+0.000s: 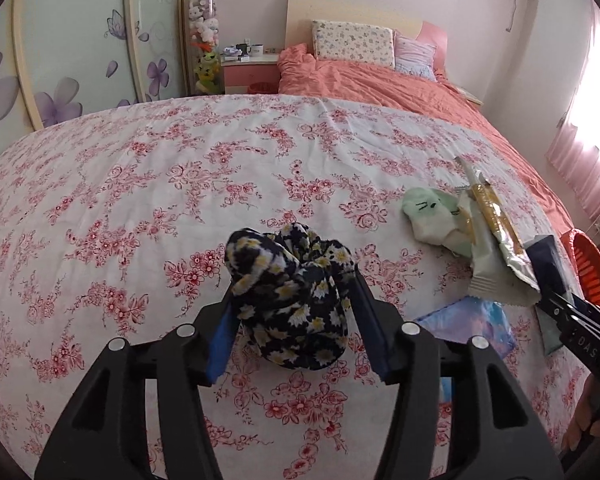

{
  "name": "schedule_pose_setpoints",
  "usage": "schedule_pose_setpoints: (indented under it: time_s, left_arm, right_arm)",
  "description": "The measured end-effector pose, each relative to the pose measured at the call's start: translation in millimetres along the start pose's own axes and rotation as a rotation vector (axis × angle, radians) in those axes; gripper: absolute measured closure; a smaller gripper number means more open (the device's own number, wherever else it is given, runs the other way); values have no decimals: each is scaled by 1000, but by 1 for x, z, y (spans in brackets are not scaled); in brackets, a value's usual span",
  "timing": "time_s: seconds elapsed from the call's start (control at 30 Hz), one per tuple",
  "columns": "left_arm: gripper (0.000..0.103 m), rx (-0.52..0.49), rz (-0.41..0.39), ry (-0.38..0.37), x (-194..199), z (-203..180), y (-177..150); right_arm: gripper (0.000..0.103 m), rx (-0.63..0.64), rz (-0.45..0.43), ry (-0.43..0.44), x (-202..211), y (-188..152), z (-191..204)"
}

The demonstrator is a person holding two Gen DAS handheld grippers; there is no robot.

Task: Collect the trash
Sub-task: 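Lift the scrunchie with left tool while right tool lifts the navy cloth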

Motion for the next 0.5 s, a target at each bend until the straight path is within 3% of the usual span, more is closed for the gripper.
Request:
schedule_pose_setpoints:
  time_s: [0.5]
  left_arm:
    - [47, -30, 34, 82, -11, -3, -4]
  right_arm:
    - [48, 63, 18, -25, -2, -4, 12]
Point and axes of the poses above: each gripper's, at about its wrist camera, not at the fingertips, and x roughly against the way its jaws point, z to its left, y to its top, the point moved 1 cm from there along -x, roughly the way its jaws point, and after that the axes turned 11 degrees about -z, right-handed, at the moved point
